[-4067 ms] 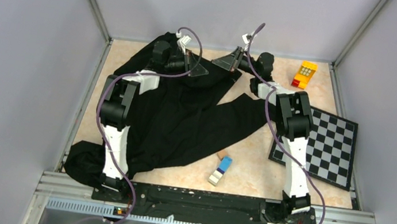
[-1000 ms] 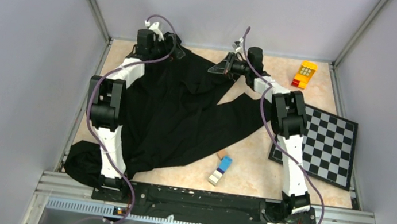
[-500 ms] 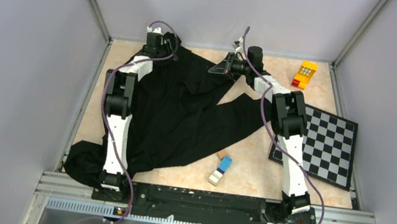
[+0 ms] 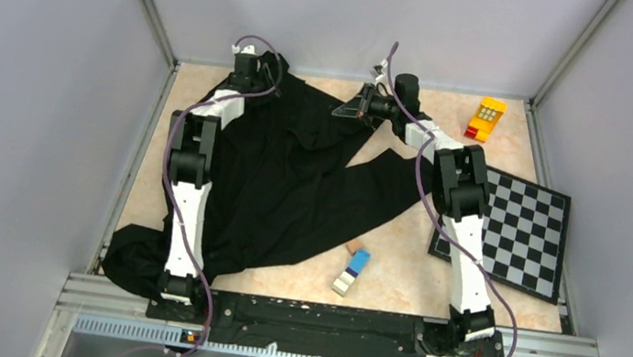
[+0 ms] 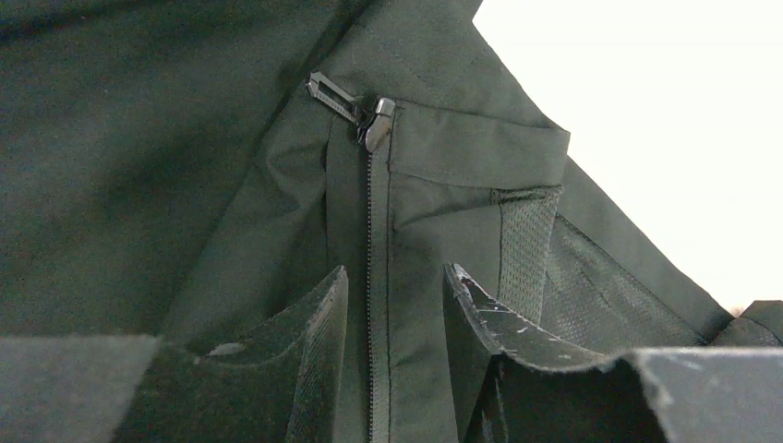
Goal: Zip up the jacket
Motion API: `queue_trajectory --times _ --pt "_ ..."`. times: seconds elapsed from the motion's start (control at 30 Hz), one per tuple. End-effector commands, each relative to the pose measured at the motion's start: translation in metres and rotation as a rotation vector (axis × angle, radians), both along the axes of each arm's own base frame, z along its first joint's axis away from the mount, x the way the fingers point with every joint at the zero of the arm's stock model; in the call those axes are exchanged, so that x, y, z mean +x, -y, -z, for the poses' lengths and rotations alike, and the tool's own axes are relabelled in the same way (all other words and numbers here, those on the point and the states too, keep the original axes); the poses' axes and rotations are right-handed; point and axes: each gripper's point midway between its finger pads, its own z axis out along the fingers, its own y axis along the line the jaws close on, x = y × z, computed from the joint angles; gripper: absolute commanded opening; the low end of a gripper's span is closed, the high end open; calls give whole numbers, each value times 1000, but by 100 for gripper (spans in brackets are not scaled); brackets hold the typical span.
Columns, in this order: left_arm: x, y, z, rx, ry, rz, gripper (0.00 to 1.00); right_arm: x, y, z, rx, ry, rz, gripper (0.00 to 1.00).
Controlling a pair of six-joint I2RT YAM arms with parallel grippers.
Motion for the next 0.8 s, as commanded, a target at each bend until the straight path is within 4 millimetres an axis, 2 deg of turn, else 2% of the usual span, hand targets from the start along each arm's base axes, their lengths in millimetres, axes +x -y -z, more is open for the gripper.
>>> queue_trajectory --times 0.0,0.1,0.17,0.27,0.4,0.5,0.63,0.77 --pt "20 -2 -15 -47 66 -6 47 2 -1 -70 55 158 -6 0" --pt "25 5 -17 -88 89 29 46 1 -1 -72 55 166 -6 0" --pt "28 10 -20 -107 102 48 43 1 -1 -73 56 168 -5 0" --pt "32 12 -27 -110 127 63 31 1 -1 -72 55 169 -5 0" --pt "34 16 -55 -66 199 104 16 6 7 -67 40 165 15 0" --pt "31 25 -79 -3 243 147 0 13 19 -62 31 151 49 0" --pt "19 51 -105 110 296 205 0 19 38 -58 31 136 94 0" --pt "4 91 -118 190 312 250 0 20 55 -58 29 131 131 0"
